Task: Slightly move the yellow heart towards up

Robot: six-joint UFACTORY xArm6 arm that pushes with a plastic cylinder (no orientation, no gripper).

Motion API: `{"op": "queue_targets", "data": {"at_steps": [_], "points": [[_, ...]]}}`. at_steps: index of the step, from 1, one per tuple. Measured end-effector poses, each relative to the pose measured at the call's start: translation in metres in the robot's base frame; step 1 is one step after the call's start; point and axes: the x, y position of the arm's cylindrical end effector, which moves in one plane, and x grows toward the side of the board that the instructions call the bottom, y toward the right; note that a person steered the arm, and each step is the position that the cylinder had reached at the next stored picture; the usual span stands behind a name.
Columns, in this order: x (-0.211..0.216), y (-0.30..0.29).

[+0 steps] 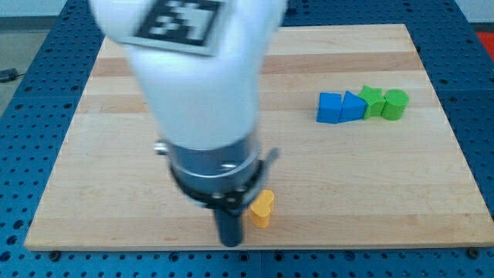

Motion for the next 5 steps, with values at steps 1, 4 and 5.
{"op": "queue_targets", "data": {"at_steps": [1, 4, 5], "points": [[0.000, 0.021], [-0.022, 0.037], [-0.039, 0.040]]}}
